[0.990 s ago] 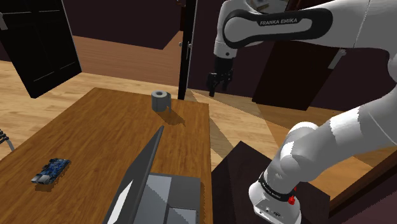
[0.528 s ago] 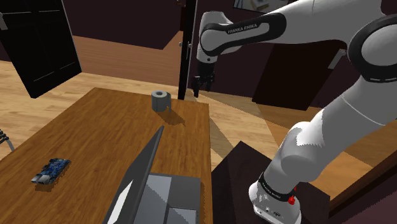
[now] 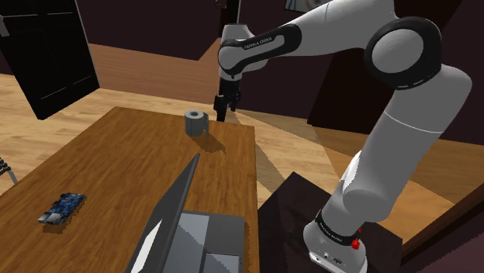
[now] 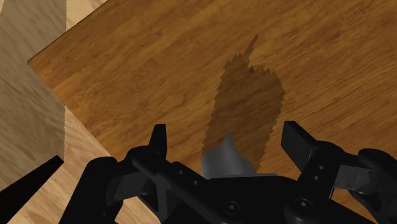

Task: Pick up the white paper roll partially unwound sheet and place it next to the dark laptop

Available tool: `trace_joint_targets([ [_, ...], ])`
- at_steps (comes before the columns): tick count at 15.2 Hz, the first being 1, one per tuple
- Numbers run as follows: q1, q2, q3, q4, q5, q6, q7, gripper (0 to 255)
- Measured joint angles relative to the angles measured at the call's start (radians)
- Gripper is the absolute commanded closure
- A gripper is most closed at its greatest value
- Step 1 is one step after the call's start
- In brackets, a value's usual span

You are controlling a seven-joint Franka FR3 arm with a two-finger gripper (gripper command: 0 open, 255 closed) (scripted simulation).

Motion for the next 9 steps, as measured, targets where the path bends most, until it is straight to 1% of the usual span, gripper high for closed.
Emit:
trace_joint_targets([
  [3,0.0,0.115,0.004,0.096,0.015,0.03,-0.037,0],
  [8,0.001,0.29,0.02,0.274,0.032,0.046,-0.077,0],
  [9,0.001,0.302,0.022,0.281,0.032,0.053,-0.08,0],
])
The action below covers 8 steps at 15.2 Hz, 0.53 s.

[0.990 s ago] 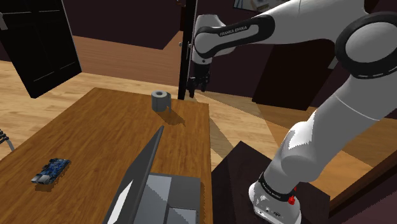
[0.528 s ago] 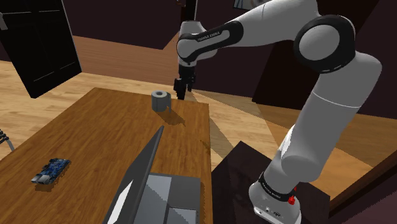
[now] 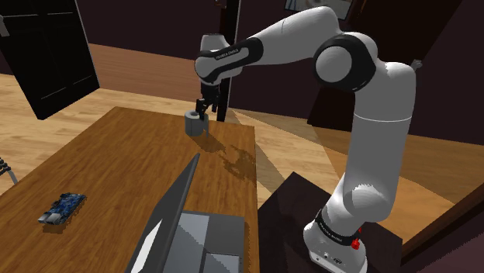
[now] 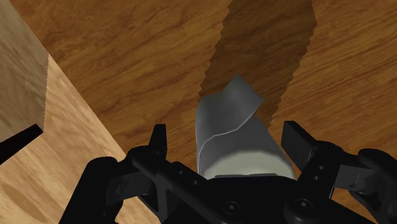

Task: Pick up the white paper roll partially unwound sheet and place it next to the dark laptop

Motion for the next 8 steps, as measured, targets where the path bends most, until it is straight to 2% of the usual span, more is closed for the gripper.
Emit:
trace_joint_targets([
  [8,-0.003,0.06,0.003,-0.014,0.007,0.075,-0.008,0],
])
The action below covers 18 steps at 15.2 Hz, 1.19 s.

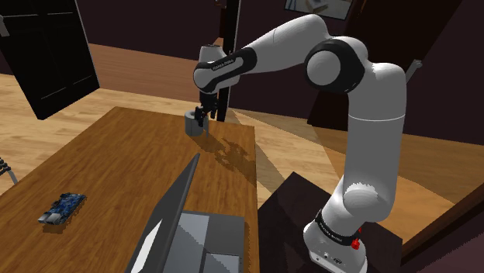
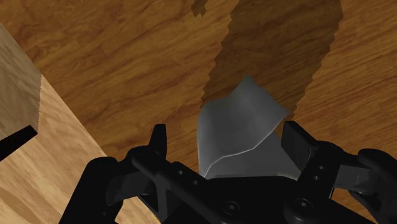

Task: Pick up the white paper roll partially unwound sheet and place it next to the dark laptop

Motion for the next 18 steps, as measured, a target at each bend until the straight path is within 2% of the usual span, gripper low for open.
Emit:
trace_joint_targets([
  [5,0.0,0.001,0.0,-0.003,0.0,0.005,-0.001,0],
  [6,0.0,0.001,0.0,-0.003,0.0,0.005,-0.001,255],
  [18,-0.001,-0.004,-0.001,0.006,0.0,-0.011,-0.001,255],
])
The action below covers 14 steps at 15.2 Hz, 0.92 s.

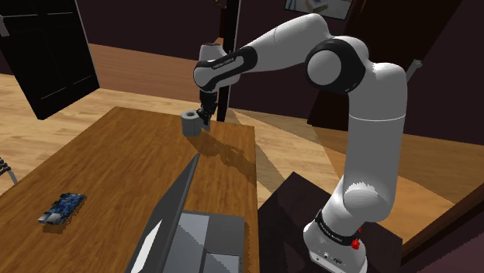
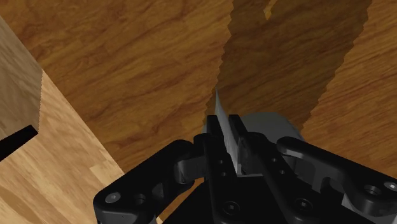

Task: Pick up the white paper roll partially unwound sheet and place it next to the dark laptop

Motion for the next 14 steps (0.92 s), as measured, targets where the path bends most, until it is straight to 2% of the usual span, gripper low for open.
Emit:
trace_joint_targets([
  [14,0.001,-0.065,-0.004,0.094,-0.008,-0.158,0.003,255],
])
